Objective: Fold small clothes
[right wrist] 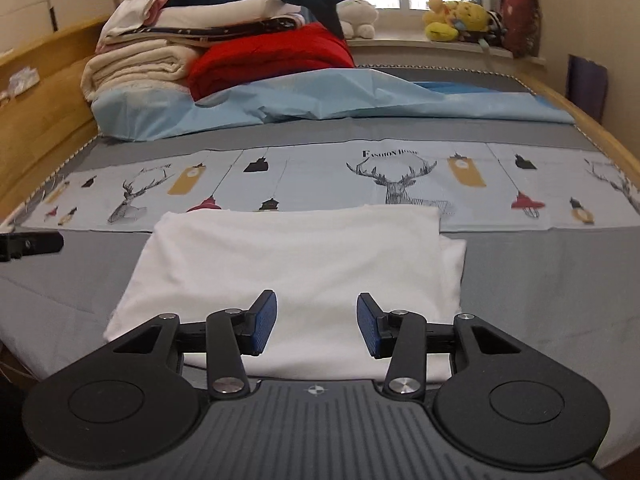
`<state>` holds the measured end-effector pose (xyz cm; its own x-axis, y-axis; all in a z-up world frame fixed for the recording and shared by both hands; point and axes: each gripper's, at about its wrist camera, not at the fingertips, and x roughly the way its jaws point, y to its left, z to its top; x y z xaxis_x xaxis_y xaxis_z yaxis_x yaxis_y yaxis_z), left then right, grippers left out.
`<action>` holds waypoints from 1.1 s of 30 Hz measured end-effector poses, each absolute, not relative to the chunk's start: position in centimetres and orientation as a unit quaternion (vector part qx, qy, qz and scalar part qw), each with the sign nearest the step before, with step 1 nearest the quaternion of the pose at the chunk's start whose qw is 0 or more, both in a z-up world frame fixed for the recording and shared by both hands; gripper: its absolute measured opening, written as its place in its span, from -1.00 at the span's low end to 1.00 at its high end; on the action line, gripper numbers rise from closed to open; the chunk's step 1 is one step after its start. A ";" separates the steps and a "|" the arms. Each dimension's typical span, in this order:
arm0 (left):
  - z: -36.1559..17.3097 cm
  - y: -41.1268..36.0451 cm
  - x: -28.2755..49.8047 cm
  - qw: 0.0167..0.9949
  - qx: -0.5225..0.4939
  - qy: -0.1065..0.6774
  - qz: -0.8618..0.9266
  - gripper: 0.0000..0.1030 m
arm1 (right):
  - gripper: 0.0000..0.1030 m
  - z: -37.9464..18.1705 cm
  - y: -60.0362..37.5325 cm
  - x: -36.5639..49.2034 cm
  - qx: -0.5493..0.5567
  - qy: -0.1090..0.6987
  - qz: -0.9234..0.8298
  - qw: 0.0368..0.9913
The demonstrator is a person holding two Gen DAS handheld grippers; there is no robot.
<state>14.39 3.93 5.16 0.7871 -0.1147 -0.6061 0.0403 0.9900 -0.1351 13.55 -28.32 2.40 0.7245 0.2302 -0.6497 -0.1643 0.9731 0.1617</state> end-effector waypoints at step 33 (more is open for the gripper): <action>1.6 6.1 11.3 0.945 -0.015 0.323 -0.043 0.65 | -0.11 0.6 -25.9 10.3 0.041 0.355 0.080 0.931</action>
